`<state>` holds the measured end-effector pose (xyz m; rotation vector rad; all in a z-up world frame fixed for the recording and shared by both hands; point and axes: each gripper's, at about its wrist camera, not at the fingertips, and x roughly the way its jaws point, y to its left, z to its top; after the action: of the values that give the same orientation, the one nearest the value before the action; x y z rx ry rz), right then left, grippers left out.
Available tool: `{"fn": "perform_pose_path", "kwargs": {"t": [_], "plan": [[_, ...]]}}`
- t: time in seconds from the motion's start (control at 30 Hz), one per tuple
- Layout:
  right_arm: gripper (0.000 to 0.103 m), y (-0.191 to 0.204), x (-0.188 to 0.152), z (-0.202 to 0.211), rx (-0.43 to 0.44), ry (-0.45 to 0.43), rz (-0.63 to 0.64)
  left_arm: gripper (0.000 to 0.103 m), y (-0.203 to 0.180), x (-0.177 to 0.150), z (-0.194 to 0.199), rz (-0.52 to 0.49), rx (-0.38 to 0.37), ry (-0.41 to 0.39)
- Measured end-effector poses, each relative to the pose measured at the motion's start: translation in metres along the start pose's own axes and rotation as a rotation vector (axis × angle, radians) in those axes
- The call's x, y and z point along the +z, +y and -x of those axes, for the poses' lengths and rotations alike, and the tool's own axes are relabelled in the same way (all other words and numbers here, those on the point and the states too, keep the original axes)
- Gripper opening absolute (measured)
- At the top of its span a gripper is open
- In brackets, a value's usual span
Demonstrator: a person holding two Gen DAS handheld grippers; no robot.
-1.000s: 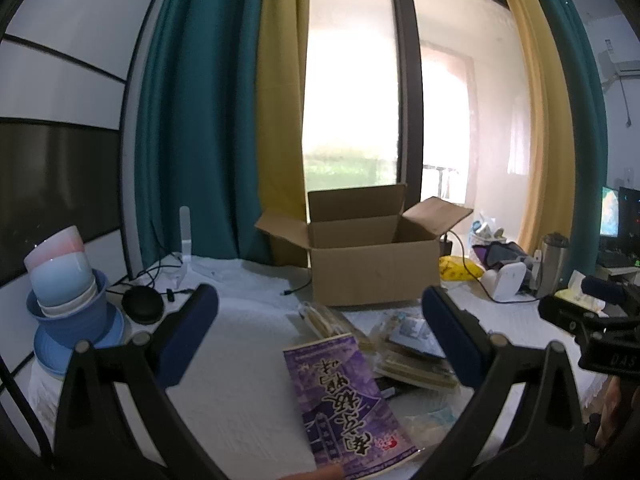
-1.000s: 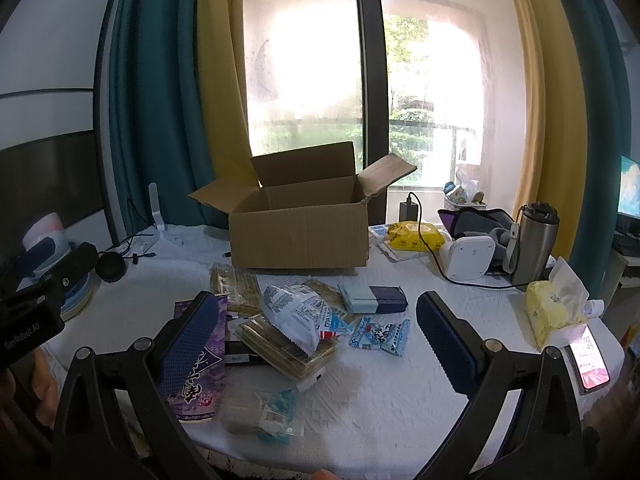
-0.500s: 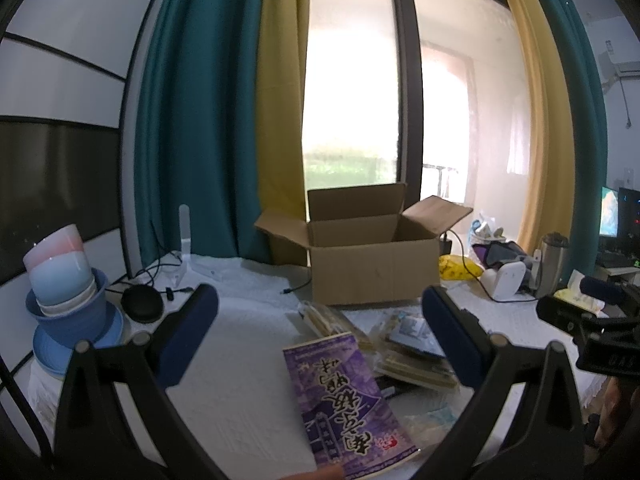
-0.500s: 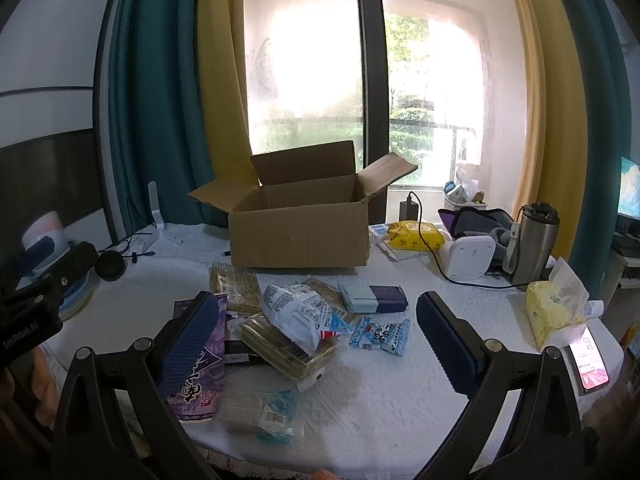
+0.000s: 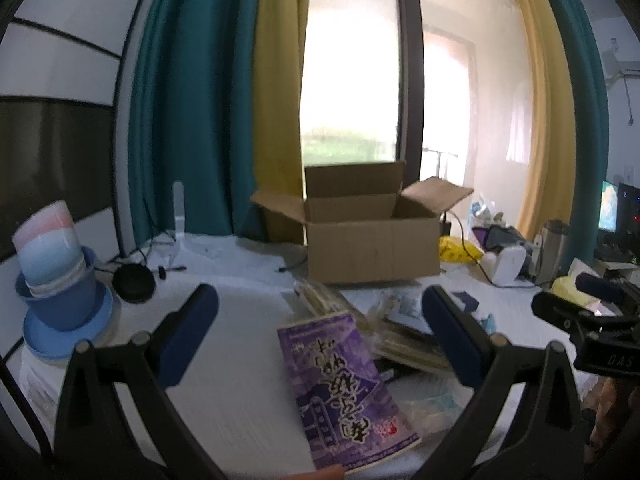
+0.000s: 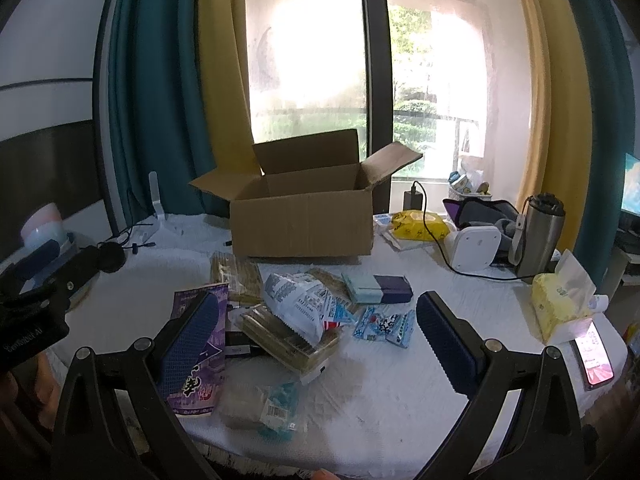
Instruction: Organize snacks
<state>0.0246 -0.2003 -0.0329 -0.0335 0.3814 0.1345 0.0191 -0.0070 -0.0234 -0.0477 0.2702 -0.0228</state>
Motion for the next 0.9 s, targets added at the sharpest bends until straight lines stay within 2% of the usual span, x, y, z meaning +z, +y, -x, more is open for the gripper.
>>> {"fn": "perform_pose_path", "kwargs": {"t": [0.1, 0.2, 0.4, 0.67, 0.9], "plan": [[0.101, -0.002, -0.005, -0.012, 0.012, 0.023, -0.003, 0.102, -0.001, -0.013, -0.021, -0.01, -0.004, 0.096], [0.101, -0.007, -0.013, -0.032, 0.007, 0.066, -0.014, 0.102, -0.003, -0.027, -0.044, -0.003, -0.009, 0.124], [0.101, -0.018, -0.023, -0.077, 0.023, 0.155, -0.031, 0.102, -0.003, -0.054, -0.093, 0.038, -0.025, 0.285], [0.101, -0.013, -0.013, -0.133, 0.1, 0.214, -0.001, 0.102, -0.024, -0.08, -0.14, 0.074, -0.104, 0.521], [0.101, -0.012, -0.011, -0.174, 0.181, 0.25, 0.004, 0.102, -0.033, -0.094, -0.162, 0.033, -0.055, 0.625]]}}
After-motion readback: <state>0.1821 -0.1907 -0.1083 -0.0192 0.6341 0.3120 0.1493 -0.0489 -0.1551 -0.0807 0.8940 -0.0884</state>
